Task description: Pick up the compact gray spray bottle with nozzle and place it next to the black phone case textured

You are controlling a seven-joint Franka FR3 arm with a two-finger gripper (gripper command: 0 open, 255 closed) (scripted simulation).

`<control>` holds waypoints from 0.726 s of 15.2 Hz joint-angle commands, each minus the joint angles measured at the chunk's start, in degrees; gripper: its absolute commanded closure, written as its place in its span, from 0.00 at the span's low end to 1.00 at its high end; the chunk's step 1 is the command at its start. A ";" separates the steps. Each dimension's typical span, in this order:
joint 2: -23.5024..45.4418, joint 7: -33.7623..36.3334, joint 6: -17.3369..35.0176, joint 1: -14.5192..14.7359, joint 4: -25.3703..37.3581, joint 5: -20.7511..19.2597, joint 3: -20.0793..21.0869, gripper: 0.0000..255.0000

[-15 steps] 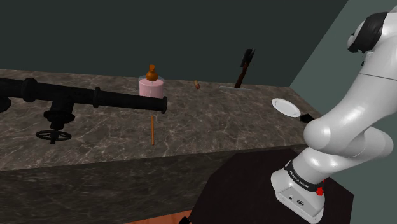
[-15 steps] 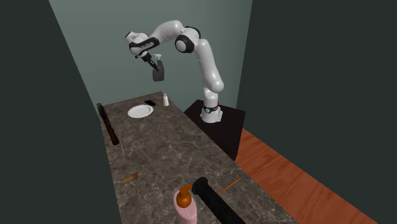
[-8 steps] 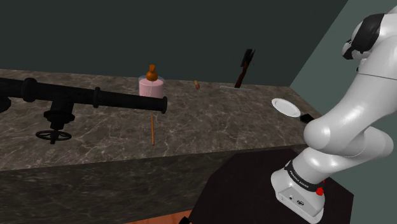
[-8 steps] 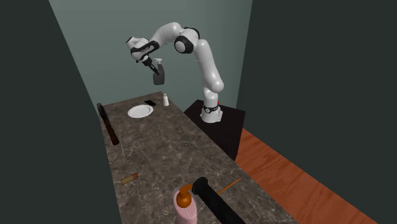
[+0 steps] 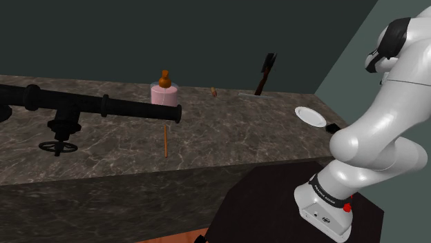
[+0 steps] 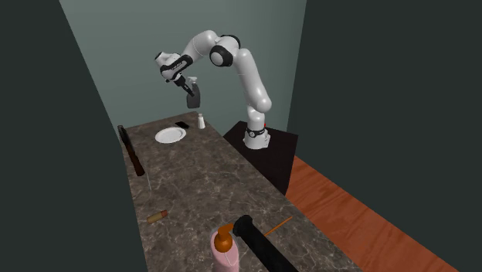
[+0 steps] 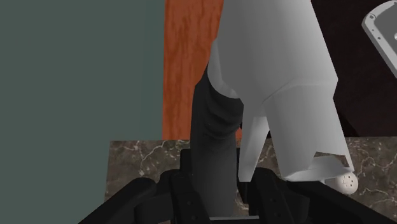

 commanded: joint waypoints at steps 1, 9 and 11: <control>0.44 0.25 1.42 -0.15 -1.05 0.23 0.15 1.00; 3.36 0.98 6.51 -1.10 -3.80 1.76 1.15 1.00; 4.18 1.13 7.75 -1.38 -4.36 2.18 1.45 1.00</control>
